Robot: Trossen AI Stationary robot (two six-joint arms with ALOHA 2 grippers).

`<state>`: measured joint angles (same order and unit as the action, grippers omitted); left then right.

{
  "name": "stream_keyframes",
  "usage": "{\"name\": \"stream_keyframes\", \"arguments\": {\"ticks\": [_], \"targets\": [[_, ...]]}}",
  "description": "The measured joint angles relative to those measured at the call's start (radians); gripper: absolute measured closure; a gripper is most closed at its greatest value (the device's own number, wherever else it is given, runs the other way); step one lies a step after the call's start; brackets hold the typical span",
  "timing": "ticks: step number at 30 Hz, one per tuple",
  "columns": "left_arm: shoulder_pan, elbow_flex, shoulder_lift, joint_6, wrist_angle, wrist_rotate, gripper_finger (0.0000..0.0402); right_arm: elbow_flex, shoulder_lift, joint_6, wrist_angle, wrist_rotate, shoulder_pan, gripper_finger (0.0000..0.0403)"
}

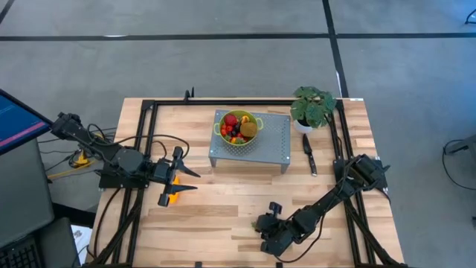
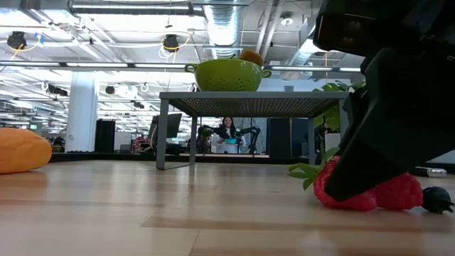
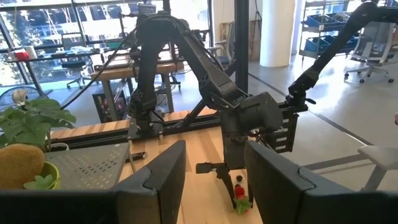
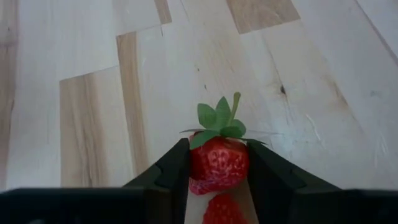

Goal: Pick & Place Fruit
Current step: Put the strawberry into the green strainer bowl on the shelf

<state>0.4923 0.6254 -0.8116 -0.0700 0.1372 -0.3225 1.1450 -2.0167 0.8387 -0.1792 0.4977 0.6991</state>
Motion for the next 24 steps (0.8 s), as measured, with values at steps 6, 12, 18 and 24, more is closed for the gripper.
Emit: {"name": "stream_keyframes", "arguments": {"ticks": [6, 12, 18, 24], "targets": [[0.000, 0.000, 0.000, 0.000, 0.001, 0.000, 0.0244, 0.000, 0.000, 0.000, 0.000, -0.002, 0.000, 0.0243], [0.000, 0.000, 0.000, 0.000, 0.002, 0.001, 0.0244, 0.000, 0.000, 0.000, -0.001, -0.003, -0.001, 0.0235], [0.000, 0.000, 0.000, 0.000, 0.003, 0.001, 0.0243, 0.000, 0.000, 0.000, 0.000, -0.002, -0.001, 0.0284], [0.000, 0.000, 0.000, 0.000, 0.005, 0.005, 0.0243, 0.000, 0.000, 0.000, 0.000, -0.003, -0.001, 0.0270]]}}
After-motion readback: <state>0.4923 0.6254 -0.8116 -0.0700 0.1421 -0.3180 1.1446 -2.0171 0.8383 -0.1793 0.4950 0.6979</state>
